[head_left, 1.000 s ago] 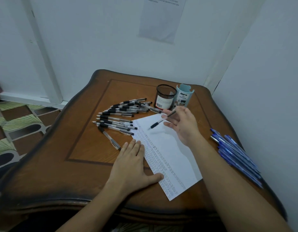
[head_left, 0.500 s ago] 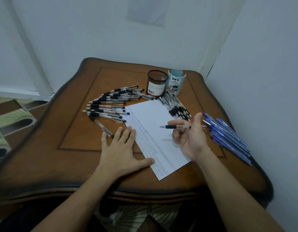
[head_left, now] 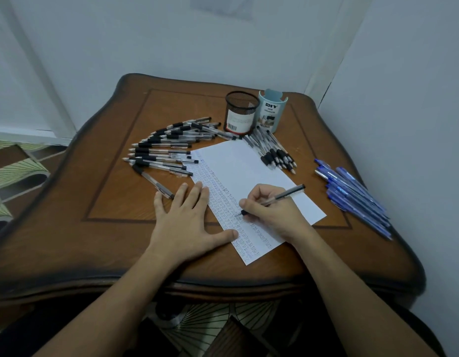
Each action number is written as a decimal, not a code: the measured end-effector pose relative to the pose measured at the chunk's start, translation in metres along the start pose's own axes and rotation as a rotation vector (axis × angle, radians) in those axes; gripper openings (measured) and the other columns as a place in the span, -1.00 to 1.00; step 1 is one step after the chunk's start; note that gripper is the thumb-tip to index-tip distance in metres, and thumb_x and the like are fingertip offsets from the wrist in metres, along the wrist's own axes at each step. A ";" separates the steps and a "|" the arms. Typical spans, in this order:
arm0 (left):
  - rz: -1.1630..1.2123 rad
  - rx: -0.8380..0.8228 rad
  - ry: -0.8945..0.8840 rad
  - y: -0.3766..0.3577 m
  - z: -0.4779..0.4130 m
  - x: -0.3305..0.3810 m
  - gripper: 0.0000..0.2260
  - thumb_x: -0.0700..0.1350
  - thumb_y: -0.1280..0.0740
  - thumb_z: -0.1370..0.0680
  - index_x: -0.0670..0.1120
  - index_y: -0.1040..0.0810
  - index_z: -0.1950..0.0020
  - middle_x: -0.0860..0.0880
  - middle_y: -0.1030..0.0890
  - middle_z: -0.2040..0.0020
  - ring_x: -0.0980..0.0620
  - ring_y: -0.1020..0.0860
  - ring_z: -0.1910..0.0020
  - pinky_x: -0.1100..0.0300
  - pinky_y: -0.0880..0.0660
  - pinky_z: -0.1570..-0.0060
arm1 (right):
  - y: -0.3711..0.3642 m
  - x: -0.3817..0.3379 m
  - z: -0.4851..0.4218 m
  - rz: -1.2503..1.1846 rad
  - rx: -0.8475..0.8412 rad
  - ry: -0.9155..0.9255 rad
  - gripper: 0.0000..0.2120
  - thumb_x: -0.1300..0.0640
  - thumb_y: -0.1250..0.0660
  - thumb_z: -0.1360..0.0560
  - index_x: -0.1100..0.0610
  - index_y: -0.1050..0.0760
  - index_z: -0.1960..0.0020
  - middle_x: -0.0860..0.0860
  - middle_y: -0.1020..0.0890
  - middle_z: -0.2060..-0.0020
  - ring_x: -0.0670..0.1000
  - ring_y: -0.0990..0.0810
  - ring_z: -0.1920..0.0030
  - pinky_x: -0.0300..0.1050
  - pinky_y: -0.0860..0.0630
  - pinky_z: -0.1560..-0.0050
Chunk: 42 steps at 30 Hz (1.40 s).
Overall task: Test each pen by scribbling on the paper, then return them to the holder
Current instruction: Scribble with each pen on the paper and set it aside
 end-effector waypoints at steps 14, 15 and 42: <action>-0.005 0.010 0.003 0.000 0.000 0.001 0.06 0.64 0.22 -0.24 0.06 0.10 -0.61 0.10 0.12 -0.62 0.02 0.18 -0.58 -0.33 0.25 -0.44 | 0.002 0.004 0.003 0.106 0.187 0.083 -0.66 0.14 -0.37 -0.31 0.19 -0.23 0.44 0.02 -0.29 0.52 -0.02 -0.33 0.45 -0.03 -0.30 0.33; -0.003 0.010 0.004 0.000 0.000 0.000 0.06 0.64 0.22 -0.25 0.06 0.10 -0.61 0.10 0.13 -0.62 0.02 0.18 -0.58 -0.32 0.25 -0.44 | 0.002 0.004 0.002 0.113 0.183 0.082 -0.66 0.14 -0.37 -0.31 0.13 -0.21 0.46 -0.02 -0.27 0.53 -0.02 -0.31 0.46 -0.03 -0.29 0.33; -0.008 0.032 0.006 0.001 0.002 0.002 0.04 0.64 0.20 -0.26 0.06 0.07 -0.61 0.10 0.09 -0.61 0.01 0.16 -0.58 -0.31 0.24 -0.45 | 0.000 -0.003 0.004 0.152 0.172 0.136 -0.61 0.21 -0.35 -0.34 0.01 -0.18 0.48 -0.14 -0.20 0.53 -0.08 -0.24 0.46 -0.12 -0.24 0.36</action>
Point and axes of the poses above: each hand's wrist, its own z-axis away from the middle knuckle, its own y-axis out of the back of the hand, x = y × z, the point moved 7 cm from there along -z, towards the middle knuckle
